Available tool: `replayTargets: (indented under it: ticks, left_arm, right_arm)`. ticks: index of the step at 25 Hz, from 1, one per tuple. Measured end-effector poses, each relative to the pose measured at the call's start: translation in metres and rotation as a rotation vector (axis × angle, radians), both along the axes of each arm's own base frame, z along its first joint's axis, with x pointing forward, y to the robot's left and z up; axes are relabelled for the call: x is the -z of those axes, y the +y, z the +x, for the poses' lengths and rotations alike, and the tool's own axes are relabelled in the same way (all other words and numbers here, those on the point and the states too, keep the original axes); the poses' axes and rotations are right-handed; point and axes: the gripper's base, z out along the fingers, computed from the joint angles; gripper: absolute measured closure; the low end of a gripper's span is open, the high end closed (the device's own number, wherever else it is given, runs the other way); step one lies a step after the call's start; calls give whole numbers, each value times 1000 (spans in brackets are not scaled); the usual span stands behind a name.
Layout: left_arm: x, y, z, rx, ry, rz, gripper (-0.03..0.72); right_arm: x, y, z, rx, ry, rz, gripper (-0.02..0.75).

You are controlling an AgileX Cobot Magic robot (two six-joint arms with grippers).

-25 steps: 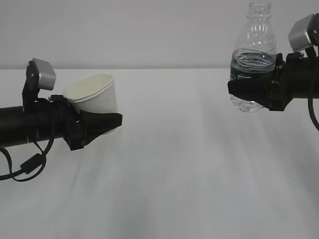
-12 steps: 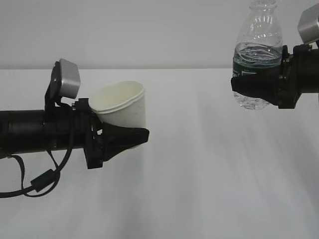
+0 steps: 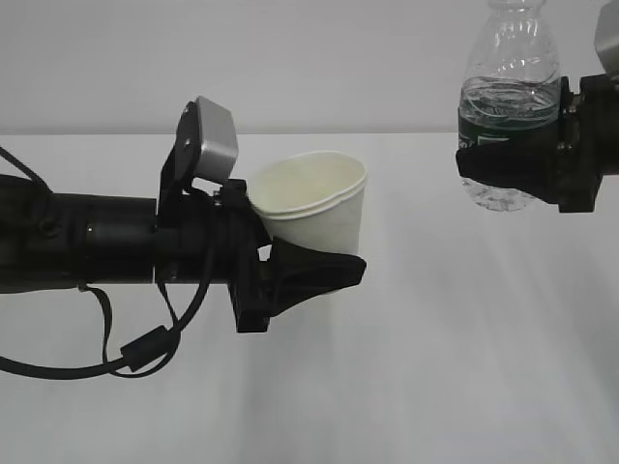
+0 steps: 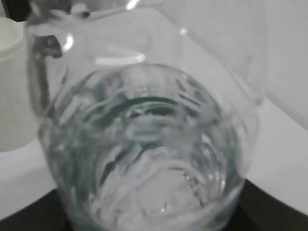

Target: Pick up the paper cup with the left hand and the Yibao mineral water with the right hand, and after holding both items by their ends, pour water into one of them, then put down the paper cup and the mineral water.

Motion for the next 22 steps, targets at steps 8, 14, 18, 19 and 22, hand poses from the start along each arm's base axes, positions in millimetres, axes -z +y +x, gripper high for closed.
replayTargets:
  ticks: [8, 14, 18, 19, 22]
  left_arm:
    - [-4, -19, -9, 45, 5, 13, 240]
    - [-3, -29, -20, 88, 8, 16, 240]
    - [-3, -29, -20, 88, 10, 16, 240]
    - [-3, -29, -21, 92, 8, 19, 240]
    - [-2, -29, -23, 115, 2, 39, 240]
  right_arm:
    - [-12, 3, -8, -19, -35, -11, 303]
    - [-11, 20, -13, -63, -56, -92, 303]
    - [-10, 21, -13, -66, -61, -104, 303]
    - [-11, 21, -13, -68, -66, -111, 303]
    - [-10, 21, -13, -66, -80, -126, 303]
